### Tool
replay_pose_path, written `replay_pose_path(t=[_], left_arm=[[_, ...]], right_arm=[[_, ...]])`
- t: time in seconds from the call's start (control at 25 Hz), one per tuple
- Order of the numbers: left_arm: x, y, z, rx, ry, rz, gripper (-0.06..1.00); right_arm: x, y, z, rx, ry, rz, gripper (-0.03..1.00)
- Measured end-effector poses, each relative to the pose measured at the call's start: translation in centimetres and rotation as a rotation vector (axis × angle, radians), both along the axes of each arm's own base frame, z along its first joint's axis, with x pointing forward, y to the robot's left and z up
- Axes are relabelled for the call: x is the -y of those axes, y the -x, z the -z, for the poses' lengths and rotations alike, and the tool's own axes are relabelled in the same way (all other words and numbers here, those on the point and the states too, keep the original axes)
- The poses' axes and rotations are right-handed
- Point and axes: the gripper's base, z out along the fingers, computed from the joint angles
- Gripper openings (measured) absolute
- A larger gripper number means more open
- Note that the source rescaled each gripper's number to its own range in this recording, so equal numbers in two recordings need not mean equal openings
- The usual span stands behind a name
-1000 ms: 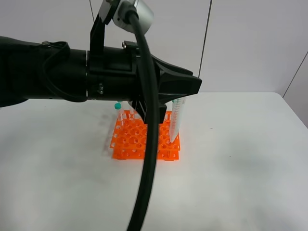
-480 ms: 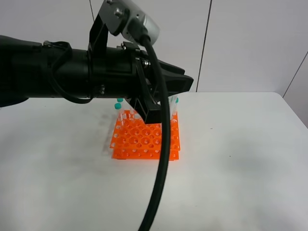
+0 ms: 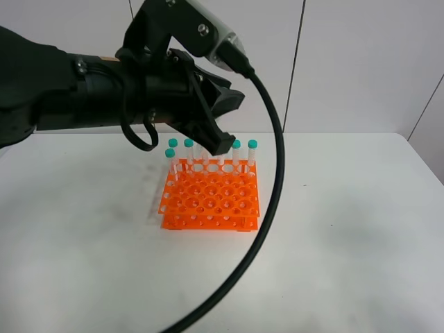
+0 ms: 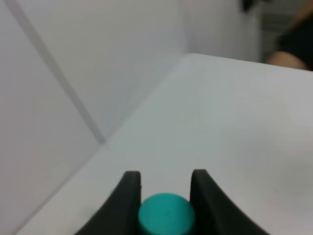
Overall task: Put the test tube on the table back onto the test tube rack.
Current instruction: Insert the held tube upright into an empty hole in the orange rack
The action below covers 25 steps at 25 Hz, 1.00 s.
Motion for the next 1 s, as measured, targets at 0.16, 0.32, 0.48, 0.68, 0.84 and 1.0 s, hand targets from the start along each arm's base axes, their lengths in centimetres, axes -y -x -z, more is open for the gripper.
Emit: replay_pose_path(t=[0.16,0.32,0.48,0.68,0.84,1.0], left_arm=[[-1.0,-0.9,0.3,-0.001,0.106,-0.086,0.00],[-2.7,-3.0,1.0,-0.057,0.200,-0.167,0.00],[-3.8,-5.2,2.7,-0.103,0.243,-0.229,0.00],[-4.2,-7.4,5.2,-0.137,0.293,-0.274,0.00],[-3.8,-8.2,6.7,-0.075,0.333,-0.245,0.00],[-4.3,-8.0,9.2,-0.042,0.373,-0.233,0.00]], right_arm=[[0.0,0.0,0.0,0.000,0.000,0.000,0.74],[0.0,0.0,0.0,0.000,0.000,0.000,0.74],[0.0,0.0,0.0,0.000,0.000,0.000,0.74],[0.0,0.0,0.0,0.000,0.000,0.000,0.74],[0.0,0.0,0.0,0.000,0.000,0.000,0.74],[0.0,0.0,0.0,0.000,0.000,0.000,0.74]])
